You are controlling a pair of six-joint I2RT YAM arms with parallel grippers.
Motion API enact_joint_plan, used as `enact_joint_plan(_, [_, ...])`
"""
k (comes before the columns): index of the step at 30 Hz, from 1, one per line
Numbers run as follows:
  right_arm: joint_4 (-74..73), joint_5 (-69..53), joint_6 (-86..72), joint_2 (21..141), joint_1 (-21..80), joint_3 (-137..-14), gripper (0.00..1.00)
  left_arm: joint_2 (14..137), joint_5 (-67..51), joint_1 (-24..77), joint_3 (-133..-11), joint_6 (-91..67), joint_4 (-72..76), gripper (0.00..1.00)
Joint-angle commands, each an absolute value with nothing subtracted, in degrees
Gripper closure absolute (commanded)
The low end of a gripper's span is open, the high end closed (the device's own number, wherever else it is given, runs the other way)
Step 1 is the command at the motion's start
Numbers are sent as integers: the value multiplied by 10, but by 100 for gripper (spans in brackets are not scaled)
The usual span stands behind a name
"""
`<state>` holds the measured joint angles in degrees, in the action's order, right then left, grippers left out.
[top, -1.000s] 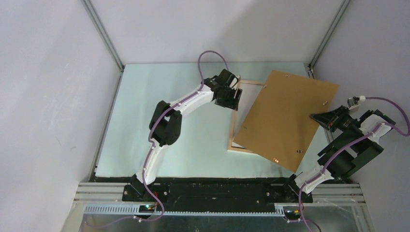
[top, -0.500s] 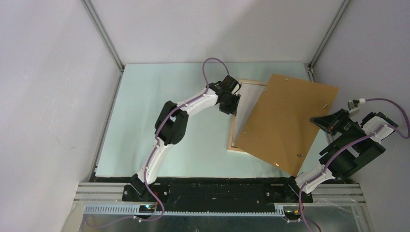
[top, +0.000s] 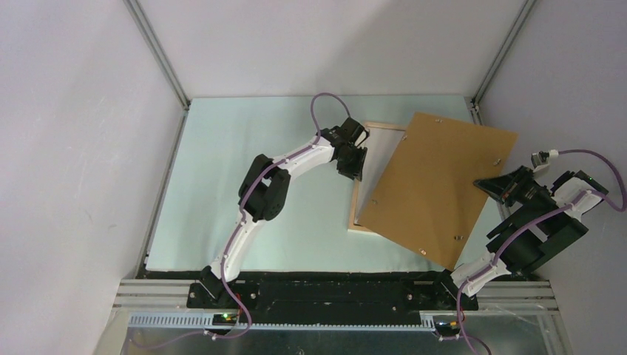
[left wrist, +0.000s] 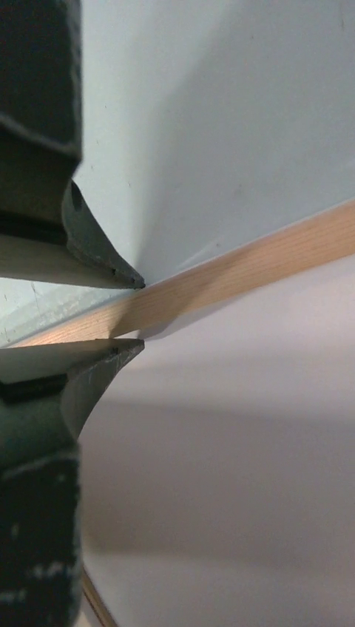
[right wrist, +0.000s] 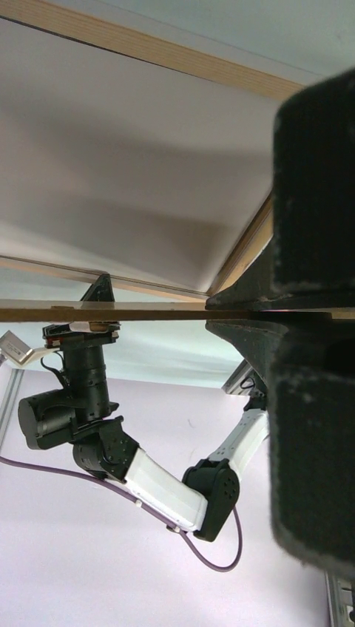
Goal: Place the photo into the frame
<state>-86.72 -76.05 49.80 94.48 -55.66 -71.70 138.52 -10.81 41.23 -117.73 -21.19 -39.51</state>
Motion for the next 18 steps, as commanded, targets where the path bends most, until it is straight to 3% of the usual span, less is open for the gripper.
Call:
enact_joint_plan(1, [-920, -828, 485, 931, -566, -716, 100, 1391, -114, 413, -1191, -226, -386, 68])
enact_joint_plan(6, [-920, -828, 486, 929, -564, -714, 100, 1374, -100, 411, -1164, -234, -386, 97])
enact_joint_plan(18, [-920, -833, 487, 928, -526, -709, 100, 1293, -99, 372, -1013, -287, -334, 100])
